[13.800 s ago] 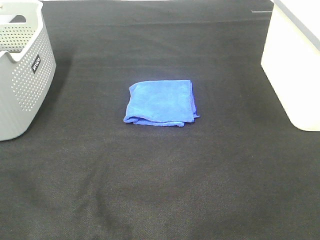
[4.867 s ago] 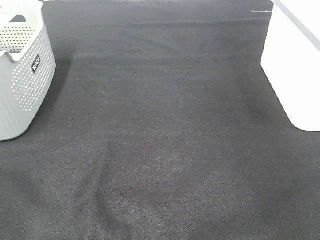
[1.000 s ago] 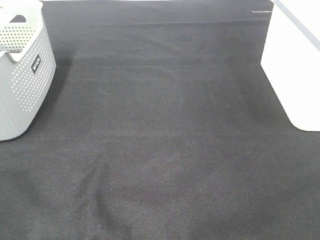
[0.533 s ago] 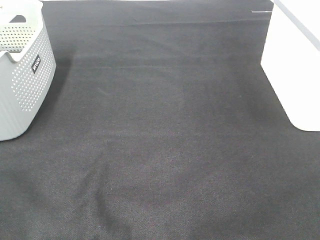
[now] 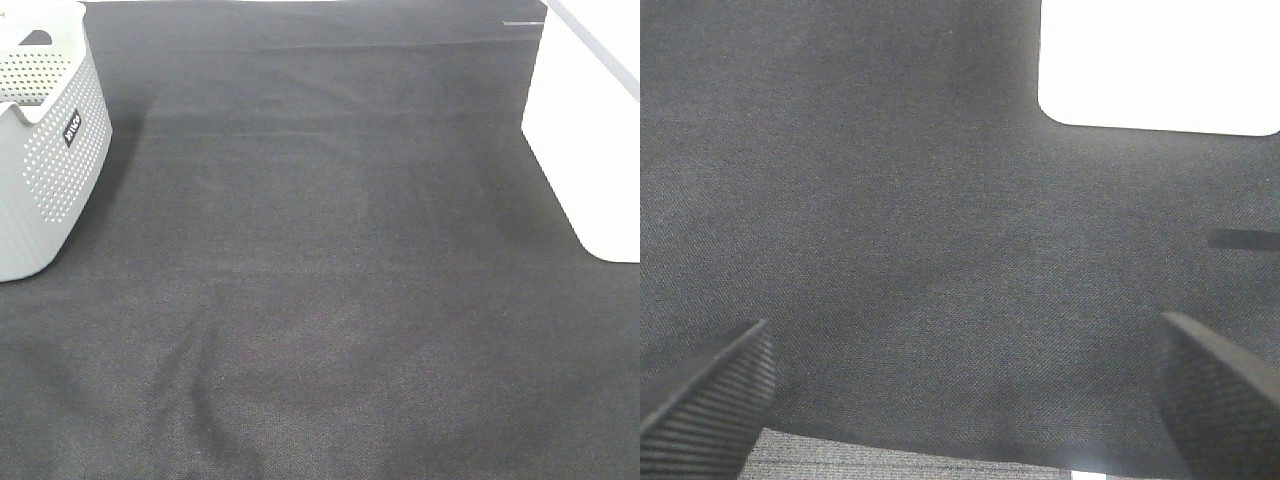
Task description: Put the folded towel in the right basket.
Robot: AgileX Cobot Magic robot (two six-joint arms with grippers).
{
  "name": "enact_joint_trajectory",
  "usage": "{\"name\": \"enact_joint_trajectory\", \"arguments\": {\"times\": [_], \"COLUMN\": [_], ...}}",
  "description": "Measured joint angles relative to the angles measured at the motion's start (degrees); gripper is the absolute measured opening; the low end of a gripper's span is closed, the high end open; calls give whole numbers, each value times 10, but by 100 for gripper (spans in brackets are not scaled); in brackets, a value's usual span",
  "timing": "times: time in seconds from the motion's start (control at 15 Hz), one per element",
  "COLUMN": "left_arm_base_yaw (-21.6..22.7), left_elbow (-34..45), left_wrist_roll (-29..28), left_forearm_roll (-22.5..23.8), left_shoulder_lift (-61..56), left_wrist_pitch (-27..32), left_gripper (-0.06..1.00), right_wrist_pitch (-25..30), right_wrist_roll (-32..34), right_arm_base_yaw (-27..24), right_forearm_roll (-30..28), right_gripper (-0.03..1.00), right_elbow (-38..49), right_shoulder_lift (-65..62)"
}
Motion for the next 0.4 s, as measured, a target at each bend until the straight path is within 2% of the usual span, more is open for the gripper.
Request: {"name": "enact_joint_trajectory", "arguments": {"times": [0.4], "left_arm_base_yaw": [0], "left_elbow": [0], "left_wrist_roll": [0], "left_forearm_roll": [0], "left_shoulder_lift": [0], "left_wrist_pitch": [0], "left_gripper": [92], "right_wrist_pitch": [0], "right_wrist_roll": [0], "right_arm_base_yaw": [0], "right_forearm_roll": [0], "right_gripper": [98], "right_elbow": [0], "right_shoulder_lift": [0]}}
